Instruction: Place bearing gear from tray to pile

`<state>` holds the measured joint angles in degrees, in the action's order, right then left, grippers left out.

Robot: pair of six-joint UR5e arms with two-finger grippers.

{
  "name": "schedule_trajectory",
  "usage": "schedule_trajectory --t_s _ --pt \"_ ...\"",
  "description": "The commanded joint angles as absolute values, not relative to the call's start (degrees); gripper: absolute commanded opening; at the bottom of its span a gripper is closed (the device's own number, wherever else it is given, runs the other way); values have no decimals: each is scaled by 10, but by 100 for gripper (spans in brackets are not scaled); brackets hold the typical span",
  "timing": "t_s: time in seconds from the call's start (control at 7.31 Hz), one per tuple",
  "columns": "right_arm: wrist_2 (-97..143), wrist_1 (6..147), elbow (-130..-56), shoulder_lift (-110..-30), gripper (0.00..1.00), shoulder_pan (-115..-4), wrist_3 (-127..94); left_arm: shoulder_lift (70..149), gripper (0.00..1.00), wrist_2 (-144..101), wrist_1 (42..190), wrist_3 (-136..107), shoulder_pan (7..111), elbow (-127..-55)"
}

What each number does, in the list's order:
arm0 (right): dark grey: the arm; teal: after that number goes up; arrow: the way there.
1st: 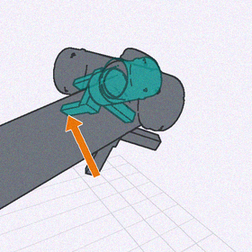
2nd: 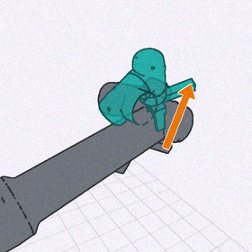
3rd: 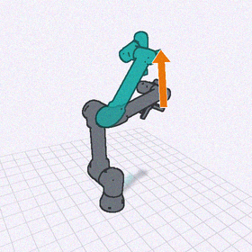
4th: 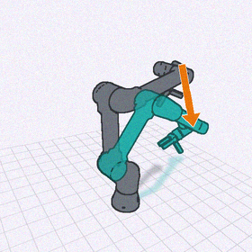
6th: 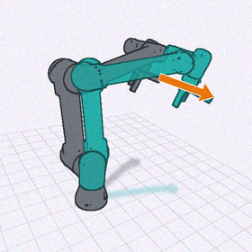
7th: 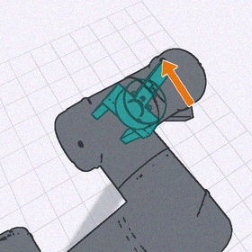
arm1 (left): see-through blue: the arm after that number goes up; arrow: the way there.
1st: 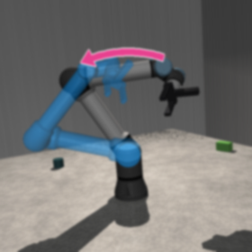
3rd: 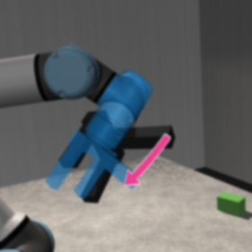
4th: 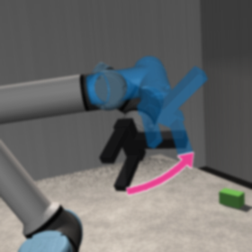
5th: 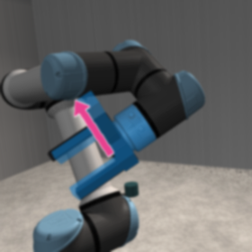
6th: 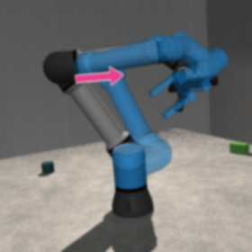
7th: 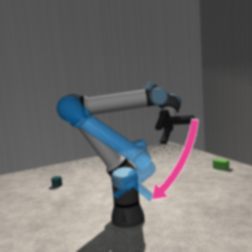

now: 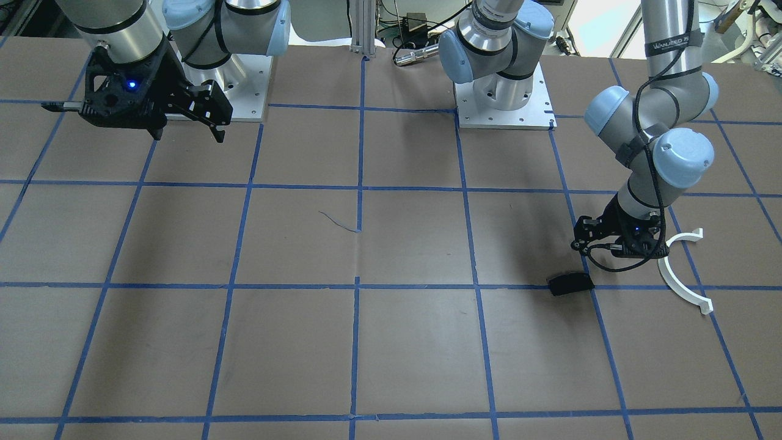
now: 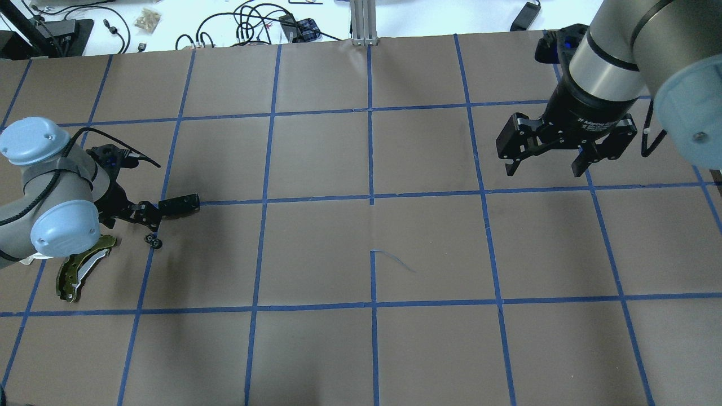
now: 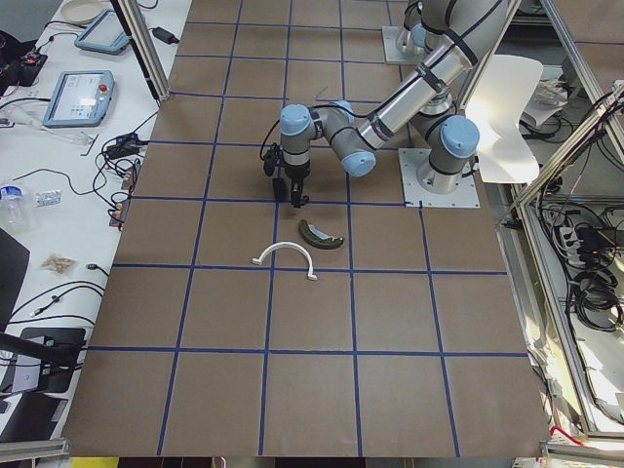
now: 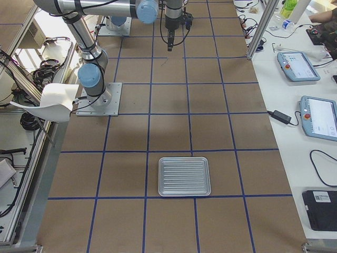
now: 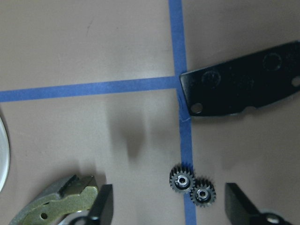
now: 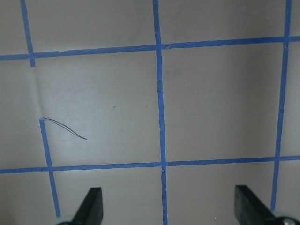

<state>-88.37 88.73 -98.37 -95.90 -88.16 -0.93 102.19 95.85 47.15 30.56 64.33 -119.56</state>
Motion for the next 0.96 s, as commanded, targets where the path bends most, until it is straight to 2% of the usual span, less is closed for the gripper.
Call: schedule_trajectory --t_s 0.0,0.55,0.82 --pt "-884 889 -991 -964 100 -882 -9 997 100 917 612 286 677 -1116" --pt "-890 888 -991 -964 100 -880 -10 958 100 911 859 22 859 -908" --pt "-898 889 -991 -964 100 -881 -11 935 100 909 922 -10 912 -856"
